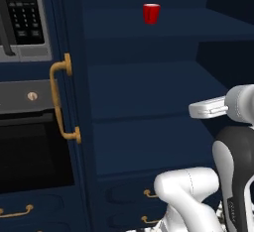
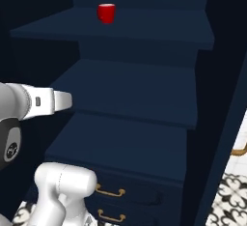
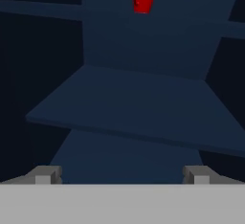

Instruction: Gather all objects into one cabinet and sort the glasses and bowls to opposite sides.

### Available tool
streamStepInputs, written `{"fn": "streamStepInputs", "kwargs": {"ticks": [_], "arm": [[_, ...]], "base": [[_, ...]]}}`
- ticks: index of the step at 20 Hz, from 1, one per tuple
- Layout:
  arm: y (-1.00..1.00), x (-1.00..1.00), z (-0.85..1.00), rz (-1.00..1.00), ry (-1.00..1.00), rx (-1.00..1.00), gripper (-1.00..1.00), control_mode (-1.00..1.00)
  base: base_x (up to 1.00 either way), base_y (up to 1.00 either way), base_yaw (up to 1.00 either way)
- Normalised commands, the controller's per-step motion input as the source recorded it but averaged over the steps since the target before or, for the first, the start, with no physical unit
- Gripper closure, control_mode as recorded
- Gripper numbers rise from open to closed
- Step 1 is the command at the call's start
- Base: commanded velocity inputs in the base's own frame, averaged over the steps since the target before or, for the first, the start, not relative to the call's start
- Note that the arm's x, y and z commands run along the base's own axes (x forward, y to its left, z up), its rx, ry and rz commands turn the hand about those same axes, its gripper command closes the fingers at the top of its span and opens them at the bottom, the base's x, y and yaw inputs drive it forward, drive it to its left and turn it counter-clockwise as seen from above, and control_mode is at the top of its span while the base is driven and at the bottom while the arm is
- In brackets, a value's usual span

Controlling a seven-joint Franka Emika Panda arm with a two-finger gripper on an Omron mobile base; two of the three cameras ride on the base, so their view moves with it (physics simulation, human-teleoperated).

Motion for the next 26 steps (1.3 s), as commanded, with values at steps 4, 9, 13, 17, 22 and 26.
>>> {"fn": "streamStepInputs", "kwargs": {"ticks": [4,9,13,17,22,26], "arm": [[0.0,0.0,0.0,0.0,0.0,0.0,-1.0,1.0],[0.0,0.0,0.0,0.0,0.0,0.0,-1.0,1.0],[0.0,0.0,0.0,0.0,0.0,0.0,-1.0,1.0],[0.0,0.0,0.03,0.0,-0.01,0.0,-1.0,-1.0],[0.0,0.02,0.77,0.0,-0.01,-0.06,-1.0,-1.0],[0.0,0.41,0.99,-0.01,-0.03,-0.3,-1.0,-1.0]], "base": [[0.15,-0.02,0.0],[0.24,-0.02,-0.02],[0.17,-0.02,0.0],[0.0,0.0,0.0],[0.0,0.0,0.0],[0.0,0.0,0.0]]}}
